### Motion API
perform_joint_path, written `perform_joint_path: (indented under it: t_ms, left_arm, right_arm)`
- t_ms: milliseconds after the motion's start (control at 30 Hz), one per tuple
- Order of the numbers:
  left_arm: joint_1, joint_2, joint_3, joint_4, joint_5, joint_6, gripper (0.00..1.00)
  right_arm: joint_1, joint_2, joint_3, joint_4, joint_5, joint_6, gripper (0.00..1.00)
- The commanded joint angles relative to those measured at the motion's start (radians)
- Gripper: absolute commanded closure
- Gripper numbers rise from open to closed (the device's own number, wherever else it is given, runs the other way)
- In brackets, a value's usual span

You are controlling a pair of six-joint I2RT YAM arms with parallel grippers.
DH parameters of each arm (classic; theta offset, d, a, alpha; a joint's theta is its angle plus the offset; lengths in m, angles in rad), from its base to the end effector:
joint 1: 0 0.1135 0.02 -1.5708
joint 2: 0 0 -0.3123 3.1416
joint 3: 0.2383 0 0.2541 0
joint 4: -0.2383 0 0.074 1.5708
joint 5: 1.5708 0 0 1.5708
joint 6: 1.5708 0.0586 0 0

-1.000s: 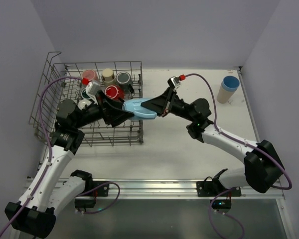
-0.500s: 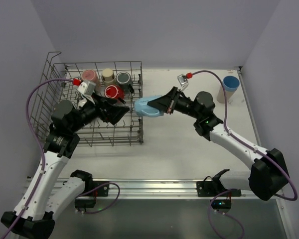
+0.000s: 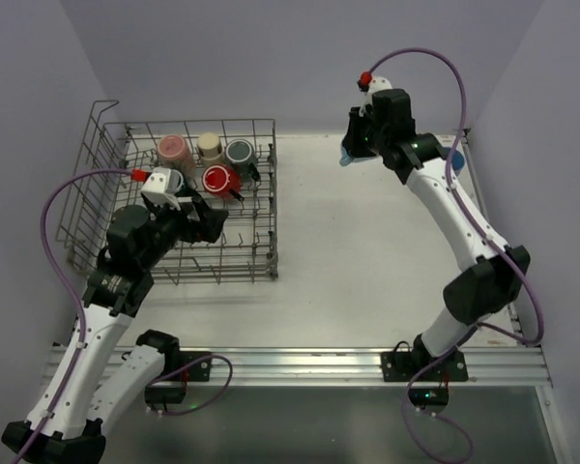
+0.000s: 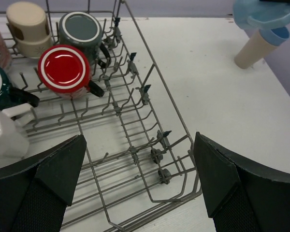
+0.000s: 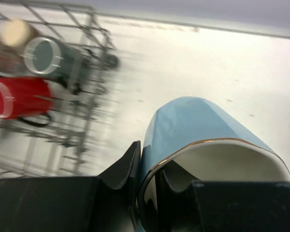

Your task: Unload the cups from the dish rack

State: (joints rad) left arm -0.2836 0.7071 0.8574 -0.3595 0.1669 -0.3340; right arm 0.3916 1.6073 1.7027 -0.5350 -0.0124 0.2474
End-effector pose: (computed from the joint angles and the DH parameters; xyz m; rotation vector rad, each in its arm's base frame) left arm 0.1381 -0.0504 0.3853 0.0771 1.8142 -0.5903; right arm 0.3616 0.1501 0.4524 -0.1546 2.0295 0.4178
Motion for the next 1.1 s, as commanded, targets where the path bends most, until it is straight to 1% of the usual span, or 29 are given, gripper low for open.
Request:
perform_joint_path:
  t_ms: [0,33,100,200,233,333,500,700,767,867,1067]
  left_arm:
    - [-0.002,-0.003,-0.008,0.016,-0.115,0.036,0.0]
    - [-0.002,-0.004,-0.014,0.027,-0.124,0.042,0.0]
    - [-0.002,-0.015,-0.037,0.042,-0.147,0.052,0.0]
    - [-0.005,-0.026,-0.064,0.065,-0.124,0.056,0.0]
    - [-0.011,-0.024,-0.07,0.07,-0.119,0.056,0.0]
    - [-0.028,-0.014,-0.083,0.076,-0.125,0.059,0.0]
    - [-0.037,-0.005,-0.084,0.073,-0.139,0.064,0.0]
    - [-0.037,0.0,-0.081,0.07,-0.161,0.069,0.0]
    - [-0.035,0.0,-0.08,0.063,-0.196,0.073,0.0]
    - [-0.035,-0.001,-0.081,0.062,-0.211,0.075,0.0]
    - [-0.034,0.015,-0.078,0.059,-0.225,0.076,0.0]
  right_arm:
    - [-0.029,0.152,0.167,-0.215,0.183,-0.197,1.0]
    - [-0.051,0.208,0.19,-0.226,0.195,-0.21,1.0]
    - [-0.074,0.25,0.232,-0.243,0.192,-0.226,1.0]
    - [-0.126,0.33,0.276,-0.266,0.195,-0.264,1.0]
    - [-0.135,0.347,0.281,-0.264,0.178,-0.305,1.0]
    - [-0.164,0.42,0.313,-0.264,0.131,-0.341,1.0]
    - [-0.201,0.517,0.331,-0.261,0.117,-0.356,1.0]
    - [-0.223,0.551,0.302,-0.195,0.106,-0.358,1.0]
    - [-0.23,0.562,0.298,-0.177,0.097,-0.359,1.0]
    - [-0.237,0.58,0.31,-0.177,0.089,-0.362,1.0]
    - [-0.24,0.595,0.316,-0.177,0.072,-0.364,0.96]
